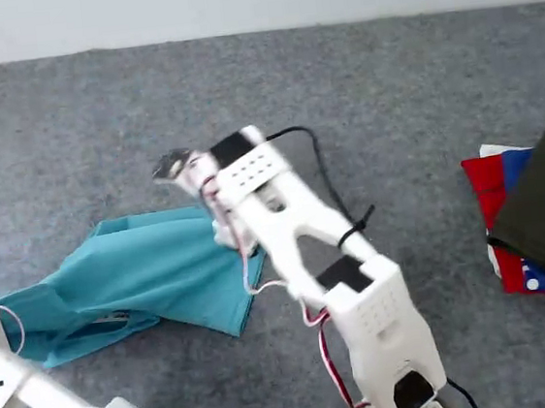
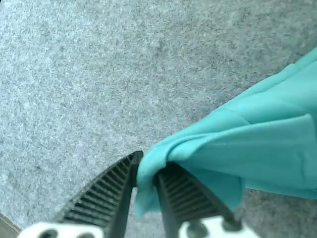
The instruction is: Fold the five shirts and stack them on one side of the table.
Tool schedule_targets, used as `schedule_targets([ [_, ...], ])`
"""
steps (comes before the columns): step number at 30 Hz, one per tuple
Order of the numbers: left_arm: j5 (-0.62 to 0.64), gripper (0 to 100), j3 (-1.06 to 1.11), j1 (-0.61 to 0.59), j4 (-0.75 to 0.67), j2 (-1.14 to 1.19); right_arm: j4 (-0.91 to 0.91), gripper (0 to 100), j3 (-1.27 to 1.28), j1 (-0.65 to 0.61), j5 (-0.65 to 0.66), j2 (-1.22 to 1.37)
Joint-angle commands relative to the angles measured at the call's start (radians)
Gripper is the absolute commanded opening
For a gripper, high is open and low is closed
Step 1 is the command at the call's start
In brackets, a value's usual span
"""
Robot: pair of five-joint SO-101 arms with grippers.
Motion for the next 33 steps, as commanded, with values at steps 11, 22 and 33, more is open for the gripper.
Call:
schedule_targets([
  [11, 0.0, 1, -0.001, 0.0, -0.041, -0.015, 0.088, 15.5, 0.04, -0.266, -0.169, -0.021],
  [22, 0.0, 1, -0.001, 0.0, -0.041, -0.015, 0.074, 22.6, 0.081, -0.394, -0.206, 0.013],
  [33, 0.0, 1, -0.001, 0.0, -0.04, -0.018, 0.045, 22.3, 0.075, -0.263, -0.206, 0.213],
])
